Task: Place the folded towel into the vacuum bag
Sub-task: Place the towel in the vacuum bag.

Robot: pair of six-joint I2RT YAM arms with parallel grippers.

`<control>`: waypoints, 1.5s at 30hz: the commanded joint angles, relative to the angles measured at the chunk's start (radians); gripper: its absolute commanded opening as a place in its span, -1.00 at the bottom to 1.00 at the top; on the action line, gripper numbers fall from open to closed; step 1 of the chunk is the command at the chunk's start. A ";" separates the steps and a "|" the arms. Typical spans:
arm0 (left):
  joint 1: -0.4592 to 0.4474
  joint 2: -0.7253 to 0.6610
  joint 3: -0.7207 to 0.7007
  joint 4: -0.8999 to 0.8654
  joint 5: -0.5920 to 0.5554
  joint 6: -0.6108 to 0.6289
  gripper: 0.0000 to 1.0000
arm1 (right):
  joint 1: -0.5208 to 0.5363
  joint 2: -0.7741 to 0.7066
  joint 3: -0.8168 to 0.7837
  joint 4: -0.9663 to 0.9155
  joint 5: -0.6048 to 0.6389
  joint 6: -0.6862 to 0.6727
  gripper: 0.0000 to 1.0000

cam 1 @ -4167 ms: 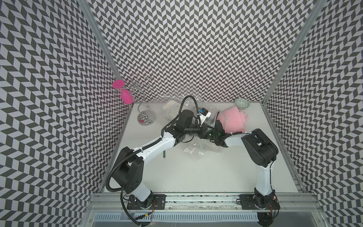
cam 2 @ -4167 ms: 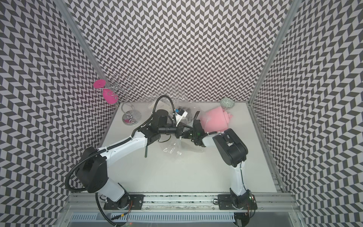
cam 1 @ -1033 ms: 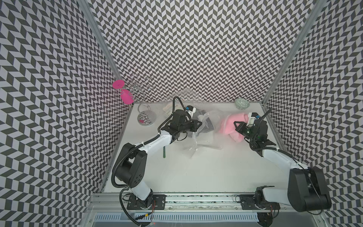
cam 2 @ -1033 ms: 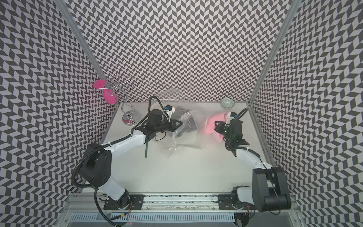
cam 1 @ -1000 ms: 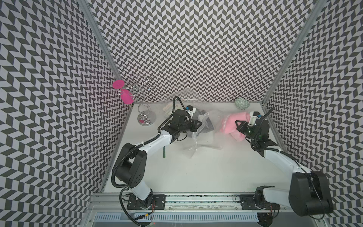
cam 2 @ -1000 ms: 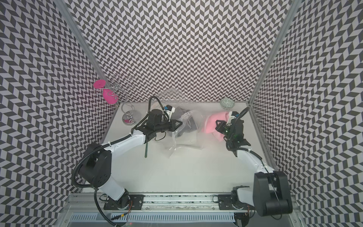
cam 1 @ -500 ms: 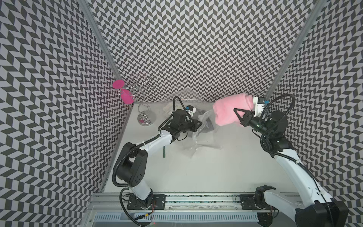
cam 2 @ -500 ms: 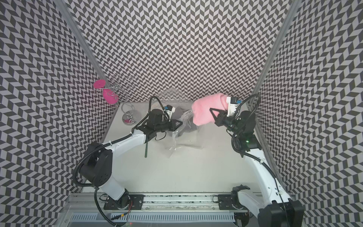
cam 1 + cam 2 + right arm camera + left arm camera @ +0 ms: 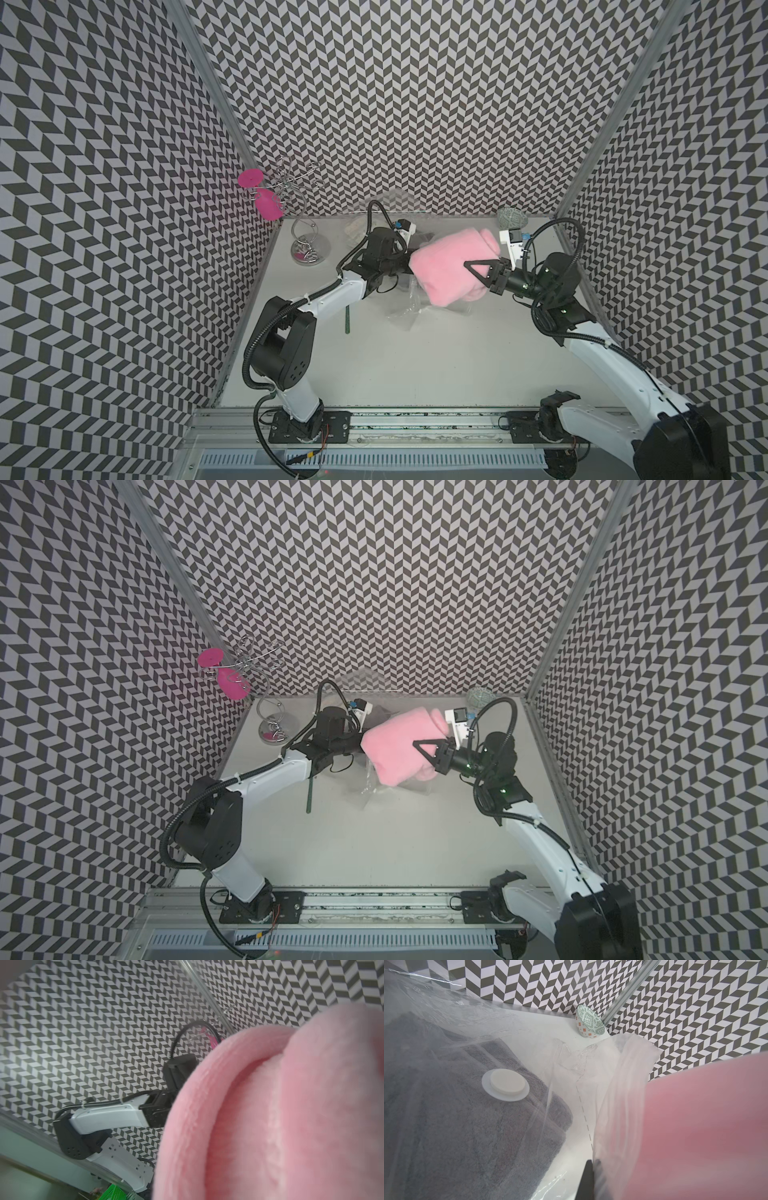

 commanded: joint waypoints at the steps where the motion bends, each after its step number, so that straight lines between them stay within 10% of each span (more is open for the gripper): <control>1: 0.012 -0.044 0.029 -0.009 0.015 0.010 -1.00 | 0.000 0.095 -0.020 0.088 0.093 -0.005 -1.00; 19: -0.069 -0.094 0.194 -0.161 0.130 0.165 -1.00 | 0.158 0.274 0.124 -0.110 0.373 -0.212 -1.00; 27: -0.165 -0.045 0.184 -0.101 0.135 0.148 -1.00 | 0.261 0.342 0.131 0.264 0.263 -0.012 -1.00; 37: -0.164 -0.186 0.067 -0.113 0.247 0.273 -1.00 | 0.250 0.489 0.177 0.312 0.642 0.077 -0.99; 43: -0.164 -0.211 -0.039 -0.072 0.226 0.307 -1.00 | 0.246 0.468 0.188 0.067 0.785 0.052 0.26; 45: -0.163 -0.186 -0.040 -0.074 0.191 0.311 -1.00 | 0.247 0.439 0.177 -0.003 0.774 0.002 0.40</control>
